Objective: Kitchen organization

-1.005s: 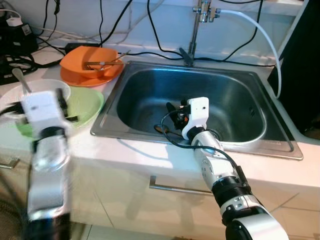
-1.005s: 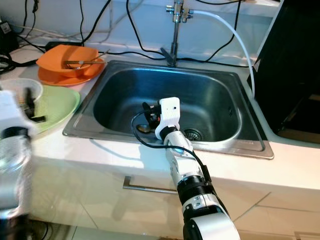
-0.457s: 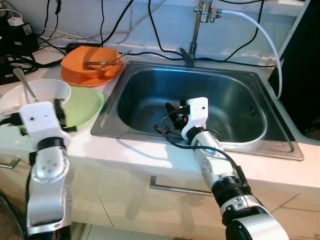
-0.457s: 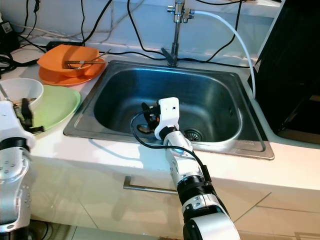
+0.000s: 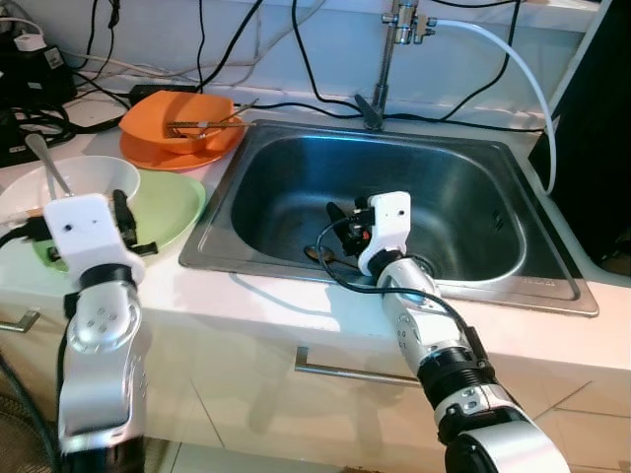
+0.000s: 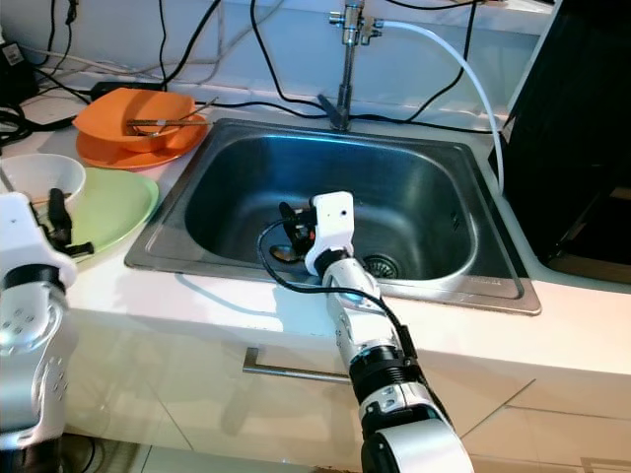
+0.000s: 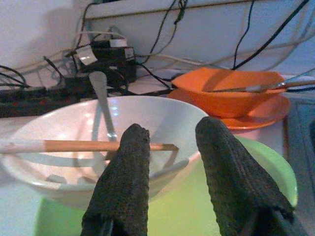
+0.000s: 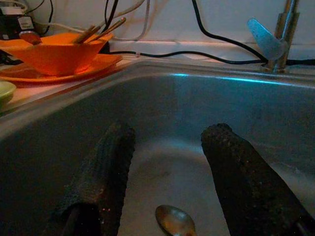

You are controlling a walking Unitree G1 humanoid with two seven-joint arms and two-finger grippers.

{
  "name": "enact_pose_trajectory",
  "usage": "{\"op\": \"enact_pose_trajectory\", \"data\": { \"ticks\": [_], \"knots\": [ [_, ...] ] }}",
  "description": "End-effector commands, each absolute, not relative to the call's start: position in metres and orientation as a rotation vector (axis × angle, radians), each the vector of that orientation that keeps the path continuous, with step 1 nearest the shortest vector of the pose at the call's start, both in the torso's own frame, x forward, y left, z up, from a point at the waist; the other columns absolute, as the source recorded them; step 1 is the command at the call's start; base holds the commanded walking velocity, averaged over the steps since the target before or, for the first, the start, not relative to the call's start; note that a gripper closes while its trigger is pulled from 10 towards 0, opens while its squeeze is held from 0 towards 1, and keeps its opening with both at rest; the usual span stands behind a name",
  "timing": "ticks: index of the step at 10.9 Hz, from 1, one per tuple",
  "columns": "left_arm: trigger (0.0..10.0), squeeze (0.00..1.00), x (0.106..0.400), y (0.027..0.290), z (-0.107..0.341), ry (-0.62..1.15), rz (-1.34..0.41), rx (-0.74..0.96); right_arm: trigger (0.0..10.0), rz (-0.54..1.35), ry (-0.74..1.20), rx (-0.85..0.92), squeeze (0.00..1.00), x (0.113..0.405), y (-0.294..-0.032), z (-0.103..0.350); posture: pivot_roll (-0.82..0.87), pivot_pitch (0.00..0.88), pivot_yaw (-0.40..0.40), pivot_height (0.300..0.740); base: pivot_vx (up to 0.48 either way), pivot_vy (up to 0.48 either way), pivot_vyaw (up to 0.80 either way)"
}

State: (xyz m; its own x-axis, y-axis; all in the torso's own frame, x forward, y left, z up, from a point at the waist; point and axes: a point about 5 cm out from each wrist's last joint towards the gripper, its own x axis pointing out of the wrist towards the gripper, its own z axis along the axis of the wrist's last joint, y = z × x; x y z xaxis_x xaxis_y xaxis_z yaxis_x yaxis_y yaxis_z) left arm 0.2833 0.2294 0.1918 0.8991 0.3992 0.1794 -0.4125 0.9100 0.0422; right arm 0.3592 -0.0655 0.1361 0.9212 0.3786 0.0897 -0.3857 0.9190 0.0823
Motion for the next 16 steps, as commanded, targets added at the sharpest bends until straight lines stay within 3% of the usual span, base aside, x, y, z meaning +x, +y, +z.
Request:
{"op": "enact_pose_trajectory", "data": {
  "ticks": [1, 8, 16],
  "knots": [
    [10.0, 0.00, 0.287, 0.226, 0.192, -0.160, 0.392, 0.078, 10.0, 0.383, -0.056, 0.109, 0.00, 0.359, -0.067, 0.133, 0.24, 0.035, -0.017, 0.740, 0.000, 0.000, 0.00],
    [10.0, 0.00, 0.284, 0.231, 0.184, -0.137, 0.419, -0.015, 10.0, 0.378, -0.059, 0.110, 0.00, 0.359, -0.068, 0.134, 0.23, 0.034, -0.016, 0.740, 0.000, 0.000, 0.00],
    [10.0, 0.00, 0.311, 0.207, 0.192, -0.153, 0.298, -0.069, 10.0, 0.375, -0.057, 0.106, 0.00, 0.359, -0.070, 0.133, 0.23, 0.032, -0.016, 0.740, 0.000, 0.000, 0.00]
  ]
}}
